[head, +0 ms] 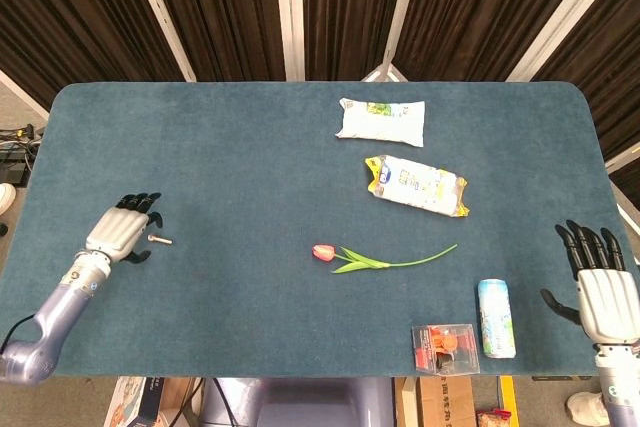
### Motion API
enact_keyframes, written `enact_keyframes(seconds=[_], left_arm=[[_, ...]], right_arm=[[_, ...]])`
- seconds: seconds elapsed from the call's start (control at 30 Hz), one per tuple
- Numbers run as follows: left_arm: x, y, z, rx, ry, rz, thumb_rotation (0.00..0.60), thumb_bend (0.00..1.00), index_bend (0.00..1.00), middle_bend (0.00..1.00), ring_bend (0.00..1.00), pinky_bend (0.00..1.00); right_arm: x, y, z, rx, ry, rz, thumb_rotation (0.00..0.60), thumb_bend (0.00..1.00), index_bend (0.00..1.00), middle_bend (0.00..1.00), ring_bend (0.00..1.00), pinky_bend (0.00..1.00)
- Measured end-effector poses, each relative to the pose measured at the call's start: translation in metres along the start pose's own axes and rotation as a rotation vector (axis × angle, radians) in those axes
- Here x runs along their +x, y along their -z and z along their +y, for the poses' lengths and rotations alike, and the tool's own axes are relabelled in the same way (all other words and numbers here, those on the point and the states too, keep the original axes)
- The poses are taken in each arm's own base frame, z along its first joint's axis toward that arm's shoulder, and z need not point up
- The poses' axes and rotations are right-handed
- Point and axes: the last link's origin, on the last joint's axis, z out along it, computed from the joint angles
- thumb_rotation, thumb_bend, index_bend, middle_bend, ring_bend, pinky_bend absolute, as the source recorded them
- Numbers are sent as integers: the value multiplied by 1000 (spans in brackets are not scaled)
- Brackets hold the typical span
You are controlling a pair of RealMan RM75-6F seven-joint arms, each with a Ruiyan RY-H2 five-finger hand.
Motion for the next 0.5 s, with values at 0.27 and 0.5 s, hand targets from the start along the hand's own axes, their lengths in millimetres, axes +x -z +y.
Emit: enact_keyframes(seconds=[0.27,0.5], left_arm=[[0,-10,11,-16,-14,10,600,441,408,10,44,84],[-3,-15,15,-26,-27,2,600,448,422,11,44,83]], right_arm=[[-2,-2,1,-4,1,-8,600,193,103,103,104,33],[-4,-2,0,-5,-8,-13,600,193,103,103,104,32]])
